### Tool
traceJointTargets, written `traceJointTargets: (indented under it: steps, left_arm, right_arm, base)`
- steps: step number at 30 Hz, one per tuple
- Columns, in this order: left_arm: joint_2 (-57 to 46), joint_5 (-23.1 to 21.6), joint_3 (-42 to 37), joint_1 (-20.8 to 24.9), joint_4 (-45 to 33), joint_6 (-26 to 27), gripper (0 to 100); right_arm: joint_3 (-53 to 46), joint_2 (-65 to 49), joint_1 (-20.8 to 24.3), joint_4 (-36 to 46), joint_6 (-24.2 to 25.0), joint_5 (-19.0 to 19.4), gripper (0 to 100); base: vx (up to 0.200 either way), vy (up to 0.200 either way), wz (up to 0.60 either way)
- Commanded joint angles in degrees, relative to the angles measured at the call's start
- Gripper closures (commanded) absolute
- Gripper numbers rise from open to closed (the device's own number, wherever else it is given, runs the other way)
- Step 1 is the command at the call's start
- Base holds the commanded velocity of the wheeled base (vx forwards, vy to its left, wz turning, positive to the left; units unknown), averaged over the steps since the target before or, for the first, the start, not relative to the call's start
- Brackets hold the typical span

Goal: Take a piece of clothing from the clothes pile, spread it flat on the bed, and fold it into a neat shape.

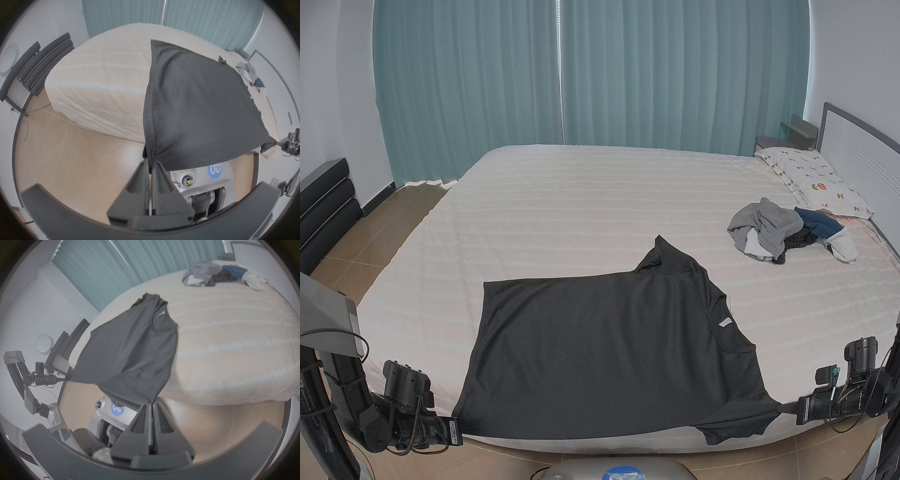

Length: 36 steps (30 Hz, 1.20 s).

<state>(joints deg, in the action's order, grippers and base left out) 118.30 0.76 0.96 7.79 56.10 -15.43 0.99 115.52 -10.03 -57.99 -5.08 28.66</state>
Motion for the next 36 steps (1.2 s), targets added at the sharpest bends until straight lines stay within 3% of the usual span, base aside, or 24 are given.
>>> traceJointTargets:
  steps: [1,3,4,5,7,14,18,28,36]
  left_arm:
    - [-3.51,-0.76,0.53,-0.67,1.2,-1.71,100]
    - [-5.01,-1.55,2.82,-0.76,2.61,-7.24,100]
    - [-5.09,-1.55,2.9,-0.76,2.7,-7.59,100]
    - [-5.8,-1.72,4.84,-0.93,3.84,-11.99,100]
    - [-5.89,-1.72,6.51,-1.46,4.98,-15.59,100]
    - [-5.45,-1.99,9.58,-4.45,7.71,-19.11,100]
    - [-5.36,-3.66,9.76,-4.45,7.71,-20.16,100]
    - [-5.09,-3.92,10.64,-4.01,7.71,-21.74,100]
    - [-4.22,-4.01,11.43,-3.92,7.71,-23.59,100]
  right_arm:
    - [-0.9,-0.91,0.45,-2.57,1.74,0.52,100]
    - [-0.2,-0.03,1.6,-5.82,5.08,0.52,100]
    - [-0.11,0.06,1.68,-5.99,5.35,0.52,100]
    - [0.68,0.94,2.83,-8.28,8.6,0.43,100]
    - [1.91,1.46,4.23,-11.53,12.64,-0.1,100]
    - [5.6,4.01,7.75,-19.7,22.49,-2.91,100]
    - [7.8,4.89,8.98,-20.14,23.89,-4.67,100]
    - [10.61,4.63,9.59,-20.14,24.77,-4.67,100]
    - [14.66,2.96,9.51,-20.14,29.43,-4.93,100]
  base:
    - [0.0,0.0,0.0]
    - [0.0,0.0,0.0]
    - [0.0,0.0,0.0]
    - [0.0,0.0,0.0]
    - [0.0,0.0,0.0]
    - [0.0,0.0,0.0]
    - [0.0,0.0,0.0]
    - [0.0,0.0,0.0]
    - [0.0,0.0,0.0]
